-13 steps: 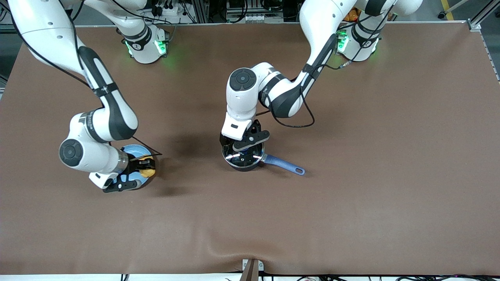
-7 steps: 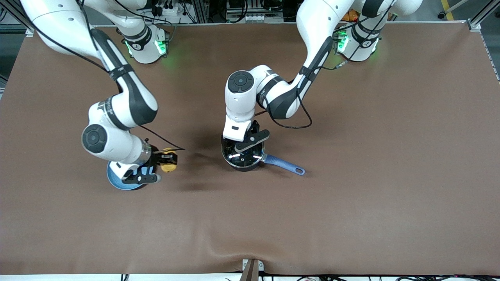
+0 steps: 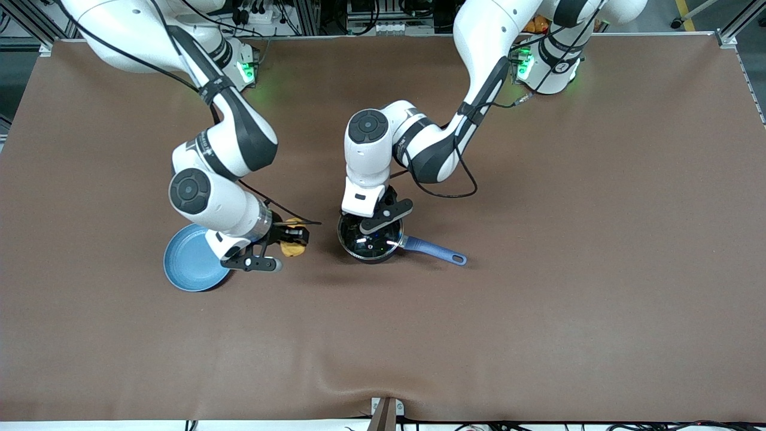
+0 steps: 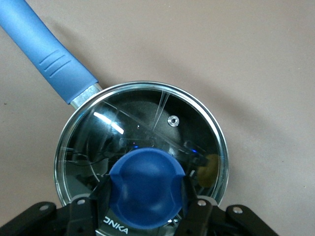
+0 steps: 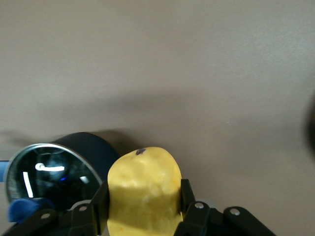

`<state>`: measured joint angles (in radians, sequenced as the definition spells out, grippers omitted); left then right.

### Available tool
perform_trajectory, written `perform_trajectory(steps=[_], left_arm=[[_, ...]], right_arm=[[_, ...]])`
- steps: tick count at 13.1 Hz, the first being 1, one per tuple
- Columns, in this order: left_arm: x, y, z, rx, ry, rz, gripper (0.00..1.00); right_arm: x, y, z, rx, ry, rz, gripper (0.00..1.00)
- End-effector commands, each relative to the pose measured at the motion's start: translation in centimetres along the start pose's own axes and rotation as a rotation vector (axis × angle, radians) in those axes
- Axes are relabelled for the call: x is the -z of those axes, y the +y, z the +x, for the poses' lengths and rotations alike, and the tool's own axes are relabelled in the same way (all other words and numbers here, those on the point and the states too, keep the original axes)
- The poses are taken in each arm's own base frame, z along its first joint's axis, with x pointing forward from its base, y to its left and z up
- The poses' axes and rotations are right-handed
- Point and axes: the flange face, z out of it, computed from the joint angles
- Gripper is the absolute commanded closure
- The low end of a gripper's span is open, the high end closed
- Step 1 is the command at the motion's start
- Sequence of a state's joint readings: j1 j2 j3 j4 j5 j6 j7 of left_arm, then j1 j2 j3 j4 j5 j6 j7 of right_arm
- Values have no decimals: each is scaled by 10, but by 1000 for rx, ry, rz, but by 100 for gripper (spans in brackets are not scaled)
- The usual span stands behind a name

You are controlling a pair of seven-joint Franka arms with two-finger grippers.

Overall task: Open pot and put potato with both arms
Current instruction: 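Lift the lid off the pot with the left gripper while the right carries potato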

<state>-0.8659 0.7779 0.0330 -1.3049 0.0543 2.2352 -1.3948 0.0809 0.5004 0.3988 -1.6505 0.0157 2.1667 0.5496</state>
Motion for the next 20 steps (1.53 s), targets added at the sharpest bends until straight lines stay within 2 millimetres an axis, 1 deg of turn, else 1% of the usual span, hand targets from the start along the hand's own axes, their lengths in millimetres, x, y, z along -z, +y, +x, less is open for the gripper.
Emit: perform_trajectory(steps=[1, 2, 4, 6, 8, 9, 10, 11, 12, 13, 14, 15, 16, 18, 19, 20], left_arm=[[5, 6, -2, -12, 33, -4, 100], [11, 4, 2, -22, 38, 6, 100], [36, 2, 10, -103, 36, 24, 100], [60, -1, 20, -136, 36, 28, 100], [91, -10, 42, -149, 31, 36, 100], [105, -14, 47, -183, 19, 43, 100], [118, -21, 57, -192, 11, 60, 100], [134, -28, 72, -205, 8, 66, 100], [146, -35, 83, -225, 3, 73, 100], [160, -44, 95, -249, -5, 85, 100], [174, -57, 116, -260, -15, 100, 100], [185, -65, 128, -272, -36, 91, 100], [198, -74, 143, -279, -49, 76, 100], [219, -98, 175, -300, -69, 79, 100], [229, -114, 190, -303, -97, 90, 100], [242, -129, 206, -310, -115, 89, 100]], right_arm=[[10, -24, -8, -43, 12, -2, 100], [11, -28, -9, -51, 15, 0, 100], [8, -36, -13, -69, 13, 2, 100], [9, -43, -15, -70, 18, 6, 100], [7, -49, -19, -89, 16, 9, 100], [4, -56, -24, -101, 13, 7, 100], [-5, -67, -31, -113, 4, 4, 100], [-8, -81, -36, -117, 4, 9, 100], [-14, -91, -39, -109, 10, 2, 100], [-25, -100, -45, -88, 17, -22, 100], [-39, -115, -55, -64, 45, -44, 100], [-54, -128, -62, -48, 77, -55, 100], [-70, -135, -67, -32, 93, -70, 100], [-97, -154, -72, -37, 115, -30, 100], [-111, -162, -75, -32, 119, -17, 100], [-125, -162, -74, -33, 125, -33, 100]])
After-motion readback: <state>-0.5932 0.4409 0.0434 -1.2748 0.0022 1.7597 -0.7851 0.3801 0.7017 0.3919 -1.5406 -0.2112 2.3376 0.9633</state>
